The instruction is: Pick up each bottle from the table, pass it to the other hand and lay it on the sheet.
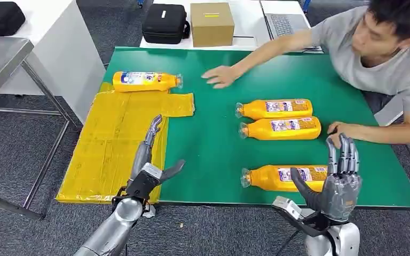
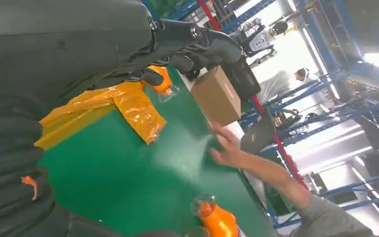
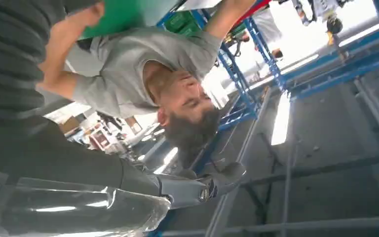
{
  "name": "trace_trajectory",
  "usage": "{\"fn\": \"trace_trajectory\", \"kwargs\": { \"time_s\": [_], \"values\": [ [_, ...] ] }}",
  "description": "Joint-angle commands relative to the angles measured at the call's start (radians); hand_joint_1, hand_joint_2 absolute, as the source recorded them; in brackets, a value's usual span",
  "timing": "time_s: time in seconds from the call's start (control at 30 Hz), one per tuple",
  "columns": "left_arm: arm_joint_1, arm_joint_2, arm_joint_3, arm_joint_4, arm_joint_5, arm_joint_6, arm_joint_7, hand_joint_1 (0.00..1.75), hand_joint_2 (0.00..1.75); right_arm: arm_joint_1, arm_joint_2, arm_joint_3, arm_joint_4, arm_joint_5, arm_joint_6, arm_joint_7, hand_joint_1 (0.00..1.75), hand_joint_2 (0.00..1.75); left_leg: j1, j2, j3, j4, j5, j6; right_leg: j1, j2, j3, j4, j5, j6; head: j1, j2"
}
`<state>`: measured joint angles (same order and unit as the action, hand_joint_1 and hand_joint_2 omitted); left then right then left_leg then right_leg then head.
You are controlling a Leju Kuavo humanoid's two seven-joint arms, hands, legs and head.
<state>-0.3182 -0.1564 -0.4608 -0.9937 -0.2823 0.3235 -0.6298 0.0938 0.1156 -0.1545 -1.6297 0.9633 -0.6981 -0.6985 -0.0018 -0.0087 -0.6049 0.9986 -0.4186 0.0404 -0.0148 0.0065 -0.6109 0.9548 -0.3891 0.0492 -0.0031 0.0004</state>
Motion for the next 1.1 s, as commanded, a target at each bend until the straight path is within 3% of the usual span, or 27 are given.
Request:
{"fn": "trace_trajectory", "kwargs": {
  "time_s": [0.03, 0.37, 0.4, 0.87, 1.0, 1.1],
  "values": [
    [-0.017, 0.036, -0.022, -0.008, 0.003, 0.014, 0.006, 0.0, 1.75, 0.019, 0.049, -0.066, -0.019, 0.08, 0.0, 0.0, 0.0, 1.75, 0.0, 0.0, 0.003, 0.0, -0.002, -0.002, 0.001, -0.001, 0.003, 0.0, -0.002, -0.002, 0.0, 0.0],
    [0.008, 0.039, -0.005, -0.008, -0.011, 0.023, 0.0, 0.0, 1.75, 0.101, 0.066, -0.051, -0.064, 0.119, 0.0, 0.0, 0.0, 1.75, 0.001, 0.001, 0.006, 0.0, -0.003, -0.003, 0.001, -0.001, 0.005, 0.0, -0.003, -0.002, 0.0, 0.0],
    [0.007, 0.032, 0.009, 0.003, -0.024, 0.019, -0.013, 0.0, 1.75, 0.116, 0.035, -0.018, -0.069, 0.126, 0.0, 0.052, 0.0, 1.75, 0.001, 0.0, 0.004, 0.0, -0.002, -0.002, 0.001, -0.001, 0.003, 0.0, -0.002, -0.002, 0.0, 0.0],
    [0.023, 0.023, -0.016, -0.037, -0.028, 0.016, 0.025, 0.0, 1.75, 0.072, -0.032, -0.083, 0.16, 0.176, 0.0, 0.139, 0.0, 1.75, 0.001, 0.0, 0.004, -0.001, -0.002, -0.002, 0.001, 0.0, 0.004, -0.002, -0.001, -0.002, 0.0, 0.0],
    [0.038, 0.032, -0.008, -0.055, -0.037, 0.025, 0.04, 0.0, 1.75, 0.077, -0.071, -0.023, 0.179, 0.225, 0.054, 0.276, 0.0, 1.75, 0.001, 0.001, 0.004, -0.001, -0.002, -0.002, 0.001, 0.001, 0.004, -0.002, -0.001, -0.001, 0.0, 0.0],
    [0.046, 0.034, -0.004, -0.065, -0.035, 0.018, 0.04, 0.0, 1.75, 0.072, -0.08, -0.015, 0.191, 0.264, 0.05, 0.312, 0.0, 1.75, 0.001, 0.002, 0.004, -0.001, -0.002, -0.002, 0.001, 0.001, 0.004, -0.001, -0.001, -0.001, 0.0, 0.0]
  ]
}}
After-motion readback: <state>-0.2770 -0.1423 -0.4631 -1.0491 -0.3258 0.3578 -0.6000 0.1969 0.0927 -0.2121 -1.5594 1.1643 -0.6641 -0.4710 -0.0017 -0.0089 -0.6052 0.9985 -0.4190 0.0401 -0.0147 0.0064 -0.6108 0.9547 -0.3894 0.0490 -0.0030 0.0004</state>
